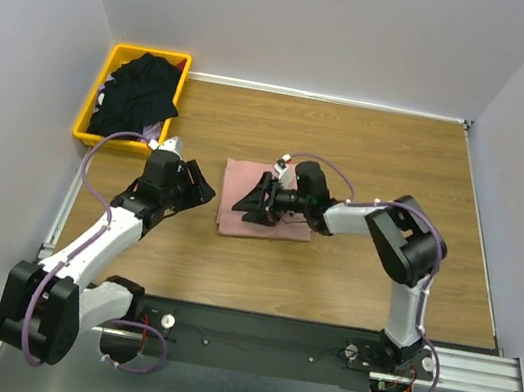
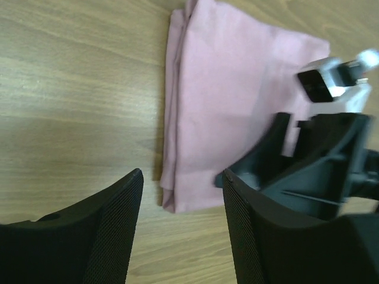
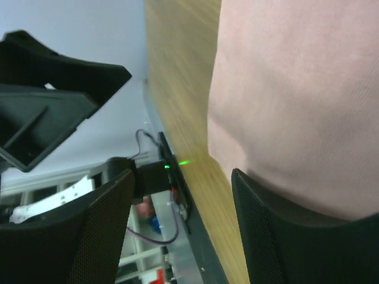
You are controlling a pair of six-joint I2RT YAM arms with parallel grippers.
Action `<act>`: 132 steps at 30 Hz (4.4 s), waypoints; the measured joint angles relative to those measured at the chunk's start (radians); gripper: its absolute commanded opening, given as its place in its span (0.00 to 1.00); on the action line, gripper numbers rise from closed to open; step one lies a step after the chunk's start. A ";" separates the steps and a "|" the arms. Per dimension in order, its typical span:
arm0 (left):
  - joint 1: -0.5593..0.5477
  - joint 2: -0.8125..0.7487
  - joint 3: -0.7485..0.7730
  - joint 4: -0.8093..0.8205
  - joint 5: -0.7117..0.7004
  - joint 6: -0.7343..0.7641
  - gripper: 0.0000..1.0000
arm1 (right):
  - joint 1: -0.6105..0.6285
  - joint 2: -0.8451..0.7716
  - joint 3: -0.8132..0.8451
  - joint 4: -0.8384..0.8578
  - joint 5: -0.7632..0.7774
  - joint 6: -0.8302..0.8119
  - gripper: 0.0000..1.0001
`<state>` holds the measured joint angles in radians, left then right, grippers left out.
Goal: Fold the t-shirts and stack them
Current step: Neatly place the folded tshirt to the corner
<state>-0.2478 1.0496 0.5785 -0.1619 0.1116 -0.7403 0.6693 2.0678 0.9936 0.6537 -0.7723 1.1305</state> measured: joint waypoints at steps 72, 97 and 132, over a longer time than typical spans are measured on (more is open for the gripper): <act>0.130 0.183 0.253 0.041 -0.197 0.385 0.59 | -0.154 -0.200 0.272 -1.147 1.089 -1.145 0.64; 0.130 0.181 0.248 0.042 -0.179 0.386 0.58 | -0.167 0.075 0.417 -1.048 1.541 -1.381 0.01; 0.131 0.279 0.232 0.087 -0.144 0.386 0.57 | -0.508 0.624 1.231 -0.877 1.644 -1.603 0.11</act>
<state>-0.1169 1.3285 0.8108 -0.0753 -0.0322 -0.3546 0.1616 2.6923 2.2242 -0.2237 0.8719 -0.4725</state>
